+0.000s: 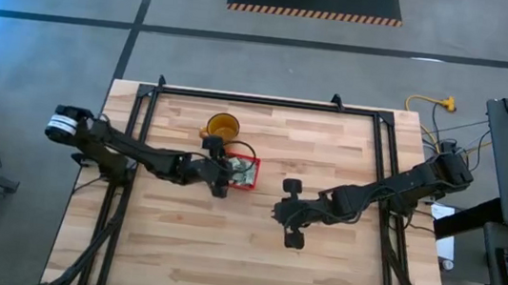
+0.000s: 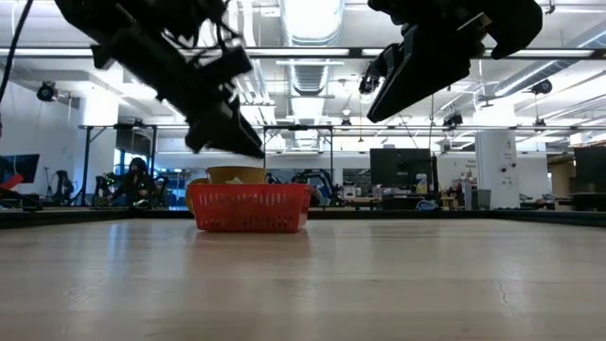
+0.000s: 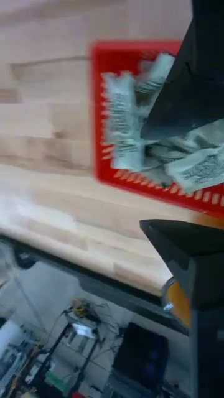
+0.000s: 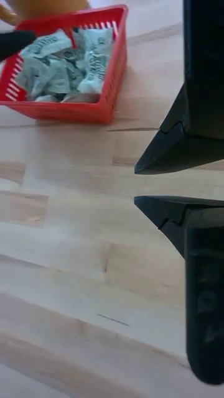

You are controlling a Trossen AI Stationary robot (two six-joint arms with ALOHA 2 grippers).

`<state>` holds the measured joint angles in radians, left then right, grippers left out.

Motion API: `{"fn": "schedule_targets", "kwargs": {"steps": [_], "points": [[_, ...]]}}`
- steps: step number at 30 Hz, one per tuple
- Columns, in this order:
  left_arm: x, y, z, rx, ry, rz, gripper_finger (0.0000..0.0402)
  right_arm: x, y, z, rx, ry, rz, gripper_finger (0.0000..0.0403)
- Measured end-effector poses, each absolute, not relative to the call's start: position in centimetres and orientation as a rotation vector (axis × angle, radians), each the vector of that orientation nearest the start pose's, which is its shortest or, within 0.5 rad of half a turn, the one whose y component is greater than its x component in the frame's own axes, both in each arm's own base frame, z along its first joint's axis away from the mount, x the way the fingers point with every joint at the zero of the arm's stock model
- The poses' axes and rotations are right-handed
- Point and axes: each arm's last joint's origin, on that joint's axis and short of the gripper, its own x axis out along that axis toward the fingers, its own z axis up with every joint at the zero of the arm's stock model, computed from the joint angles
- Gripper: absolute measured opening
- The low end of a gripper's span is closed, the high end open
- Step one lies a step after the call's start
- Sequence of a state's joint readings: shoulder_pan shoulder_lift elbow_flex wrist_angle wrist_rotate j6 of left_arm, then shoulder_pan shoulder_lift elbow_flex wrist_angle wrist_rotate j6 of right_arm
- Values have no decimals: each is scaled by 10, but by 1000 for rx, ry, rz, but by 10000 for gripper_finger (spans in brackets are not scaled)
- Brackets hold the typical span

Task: Pick and place Stevia / Truvia into bins
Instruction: Return to Home Position

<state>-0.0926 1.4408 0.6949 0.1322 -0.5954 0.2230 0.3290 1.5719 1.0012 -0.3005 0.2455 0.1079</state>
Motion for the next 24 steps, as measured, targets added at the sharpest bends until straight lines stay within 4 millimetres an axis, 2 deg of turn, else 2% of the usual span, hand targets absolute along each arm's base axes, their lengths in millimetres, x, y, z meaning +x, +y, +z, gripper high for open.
{"fn": "schedule_targets", "kwargs": {"steps": [4,7,11,13,14,19,21,24], "points": [[274,-20,209,441,606,384,208,307,97,218,-207,822,61,57],[264,-28,227,466,557,398,208,305,94,234,-251,791,-13,57],[240,-23,259,483,459,689,209,293,84,262,-338,693,-215,57],[225,-18,274,407,382,831,209,285,80,276,-343,613,-243,57],[218,-17,280,366,344,828,209,279,78,280,-347,584,-234,57],[191,-18,293,276,137,400,209,245,69,286,-336,508,-145,57],[178,-17,290,275,71,345,209,228,63,284,-304,456,-151,57],[157,-13,280,253,10,356,209,204,55,274,-262,353,-139,57]]}}
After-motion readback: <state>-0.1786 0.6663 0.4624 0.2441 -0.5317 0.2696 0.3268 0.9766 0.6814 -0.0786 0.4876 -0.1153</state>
